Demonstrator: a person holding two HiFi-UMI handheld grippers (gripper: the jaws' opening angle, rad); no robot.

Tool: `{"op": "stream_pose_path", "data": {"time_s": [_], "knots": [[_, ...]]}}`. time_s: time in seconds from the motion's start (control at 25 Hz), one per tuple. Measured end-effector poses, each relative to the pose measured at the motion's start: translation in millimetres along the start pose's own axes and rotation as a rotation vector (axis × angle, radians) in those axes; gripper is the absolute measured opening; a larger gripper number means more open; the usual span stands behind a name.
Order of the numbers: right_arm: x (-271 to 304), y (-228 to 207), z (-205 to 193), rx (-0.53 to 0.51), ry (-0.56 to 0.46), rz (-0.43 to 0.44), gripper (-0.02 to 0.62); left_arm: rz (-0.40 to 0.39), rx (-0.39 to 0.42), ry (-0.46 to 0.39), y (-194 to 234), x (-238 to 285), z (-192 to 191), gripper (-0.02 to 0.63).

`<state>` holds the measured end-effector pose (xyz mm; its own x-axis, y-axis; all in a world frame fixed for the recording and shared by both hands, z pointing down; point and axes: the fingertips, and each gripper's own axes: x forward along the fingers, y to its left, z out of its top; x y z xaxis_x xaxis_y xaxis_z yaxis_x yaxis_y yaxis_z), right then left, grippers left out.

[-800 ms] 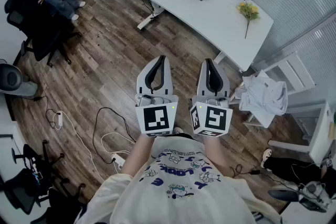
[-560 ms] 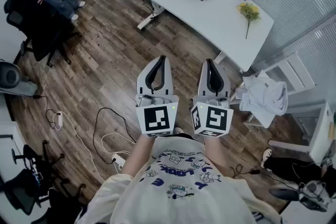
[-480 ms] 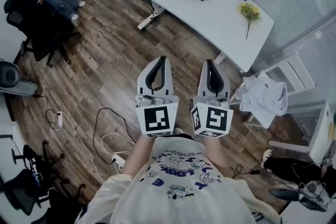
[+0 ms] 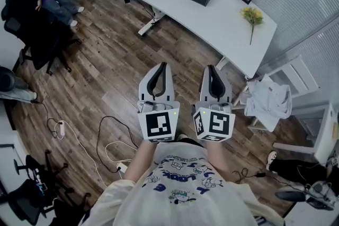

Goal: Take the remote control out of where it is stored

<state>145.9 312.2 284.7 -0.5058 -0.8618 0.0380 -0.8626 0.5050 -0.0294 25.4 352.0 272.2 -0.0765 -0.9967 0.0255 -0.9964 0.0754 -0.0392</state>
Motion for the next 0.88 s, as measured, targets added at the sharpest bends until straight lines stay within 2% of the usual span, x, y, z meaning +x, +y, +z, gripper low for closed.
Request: {"op": "stream_pose_path", "data": {"time_s": [0.24, 0.36, 0.48, 0.88], "knots": [[17.2, 11.4, -8.2, 0.005, 0.015, -0.014, 0.041, -0.010, -0.002, -0.001, 21.8, 13.7, -5.8, 0.017], [26.8, 12.2, -11.7, 0.002, 0.027, -0.022, 0.041, 0.000, -0.035, -0.017, 30.9, 24.4, -7.5, 0.017], [40.0, 10.1, -15.6, 0.004, 0.038, -0.025, 0.041, -0.005, -0.029, 0.007, 35.0, 36.9, -14.5, 0.017], [115.3, -13.3, -24.3, 0.004, 0.052, -0.012, 0.041, -0.012, -0.007, 0.024, 40.6, 109.5, -21.7, 0.017]]}}
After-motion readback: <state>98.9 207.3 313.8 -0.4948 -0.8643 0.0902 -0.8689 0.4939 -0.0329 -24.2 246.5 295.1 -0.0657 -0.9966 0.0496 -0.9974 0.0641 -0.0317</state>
